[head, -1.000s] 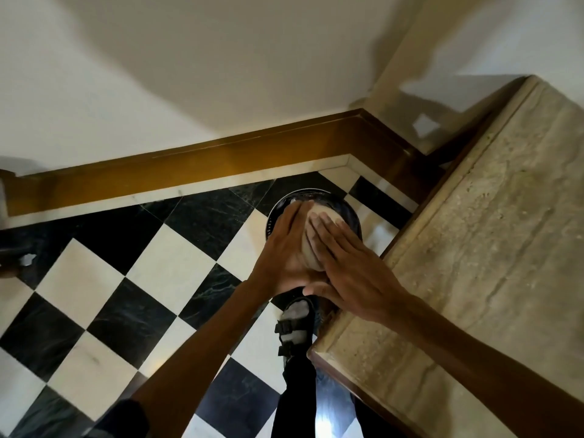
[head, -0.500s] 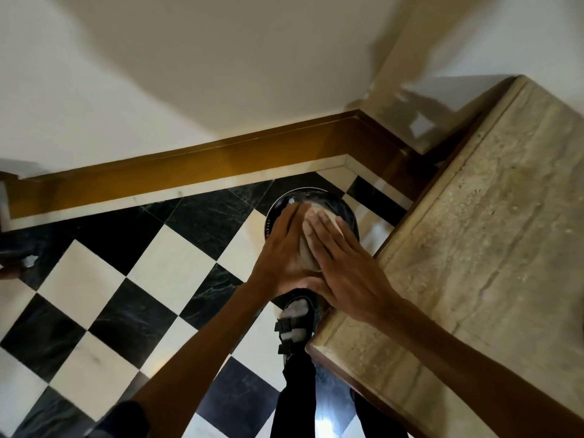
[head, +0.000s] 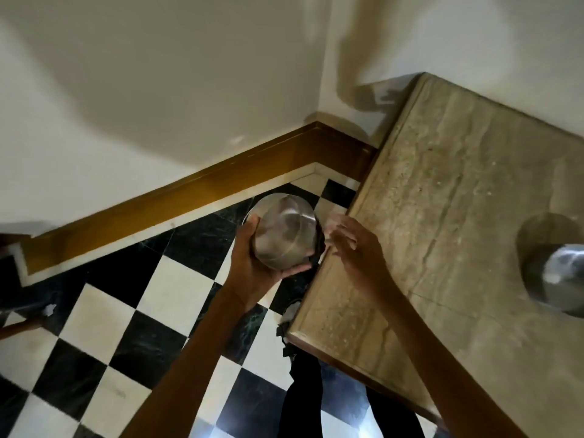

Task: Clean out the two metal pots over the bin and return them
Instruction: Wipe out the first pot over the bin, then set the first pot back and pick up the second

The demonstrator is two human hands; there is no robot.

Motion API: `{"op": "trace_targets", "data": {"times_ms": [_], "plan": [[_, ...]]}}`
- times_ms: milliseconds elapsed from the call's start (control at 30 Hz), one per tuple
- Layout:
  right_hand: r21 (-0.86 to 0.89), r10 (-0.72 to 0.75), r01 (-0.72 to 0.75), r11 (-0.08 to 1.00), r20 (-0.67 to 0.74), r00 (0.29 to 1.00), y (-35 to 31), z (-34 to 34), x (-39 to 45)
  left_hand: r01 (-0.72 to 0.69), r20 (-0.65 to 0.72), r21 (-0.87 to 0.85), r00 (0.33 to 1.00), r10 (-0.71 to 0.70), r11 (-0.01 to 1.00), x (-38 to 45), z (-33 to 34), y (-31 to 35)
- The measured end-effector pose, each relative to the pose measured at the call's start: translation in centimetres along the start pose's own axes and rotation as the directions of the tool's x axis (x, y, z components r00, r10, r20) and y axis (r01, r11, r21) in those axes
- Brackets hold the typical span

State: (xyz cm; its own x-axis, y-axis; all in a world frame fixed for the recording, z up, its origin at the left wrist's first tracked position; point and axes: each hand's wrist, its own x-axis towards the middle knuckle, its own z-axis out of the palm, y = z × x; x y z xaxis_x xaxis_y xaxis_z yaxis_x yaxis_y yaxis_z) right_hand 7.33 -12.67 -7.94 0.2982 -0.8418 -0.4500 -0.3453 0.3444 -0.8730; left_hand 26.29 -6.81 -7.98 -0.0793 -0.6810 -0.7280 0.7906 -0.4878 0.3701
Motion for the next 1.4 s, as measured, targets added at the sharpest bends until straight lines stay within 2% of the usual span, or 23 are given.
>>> {"op": "trace_targets", "data": {"times_ms": [67, 167, 233, 333, 400, 500, 633, 800, 900, 1133, 1267, 1400], "plan": [[0.056, 0.045, -0.047, 0.997, 0.036, 0.998, -0.5, -2.1, -1.6, 0.142, 0.093, -0.115, 0.987, -0.131, 0.983, -1.2, 2.1, -0.8], [0.141, 0.081, -0.082, 0.987, 0.017, 0.997, -1.3, -4.5, -4.2, 0.195, 0.088, -0.077, 0.978, -0.188, 0.978, -2.6, 5.2, -3.4], [0.11, 0.075, -0.071, 0.991, -0.033, 0.997, -0.7, -6.4, -5.9, 0.197, -0.051, -0.017, 0.979, -0.197, 0.98, -3.2, 8.0, -5.2], [0.047, 0.095, -0.091, 0.995, -0.096, 0.991, 1.0, -9.8, -7.6, 0.198, -0.299, 0.071, 0.939, -0.169, 0.978, -2.7, 11.4, -8.1], [0.039, 0.177, -0.173, 0.984, -0.147, 0.973, 2.5, -12.6, -8.2, 0.178, -0.359, 0.206, 0.928, -0.095, 0.962, -2.1, 13.5, -10.1], [0.039, 0.258, -0.255, 0.966, -0.185, 0.948, 4.4, -16.2, -8.0, 0.054, -0.315, 0.432, 0.944, 0.094, 0.9, -0.9, 15.0, -13.1], [-0.036, 0.277, -0.292, 0.956, -0.225, 0.934, 6.3, -20.0, -6.7, 0.016, -0.299, 0.555, 0.937, 0.182, 0.832, 1.6, 17.6, -15.8], [-0.068, 0.217, -0.244, 0.967, -0.274, 0.937, 5.2, -23.5, -4.8, -0.057, -0.259, 0.581, 0.933, 0.25, 0.812, 5.5, 21.4, -16.7], [-0.143, 0.164, -0.226, 0.963, -0.353, 0.921, 4.2, -25.4, -2.4, -0.084, -0.219, 0.581, 0.942, 0.255, 0.809, 8.2, 23.6, -16.0], [-0.227, 0.217, -0.362, 0.904, -0.488, 0.846, 4.0, -28.8, 3.1, -0.061, -0.191, 0.665, 0.95, 0.248, 0.744, 14.7, 27.8, -14.5], [-0.203, 0.197, -0.357, 0.912, -0.546, 0.814, 3.9, -29.8, 3.8, -0.077, -0.17, 0.661, 0.953, 0.249, 0.746, 16.1, 29.0, -14.5], [-0.164, 0.163, -0.294, 0.942, -0.542, 0.824, 3.6, -30.6, 2.6, -0.123, -0.16, 0.644, 0.943, 0.291, 0.755, 15.8, 29.3, -14.9]]}}
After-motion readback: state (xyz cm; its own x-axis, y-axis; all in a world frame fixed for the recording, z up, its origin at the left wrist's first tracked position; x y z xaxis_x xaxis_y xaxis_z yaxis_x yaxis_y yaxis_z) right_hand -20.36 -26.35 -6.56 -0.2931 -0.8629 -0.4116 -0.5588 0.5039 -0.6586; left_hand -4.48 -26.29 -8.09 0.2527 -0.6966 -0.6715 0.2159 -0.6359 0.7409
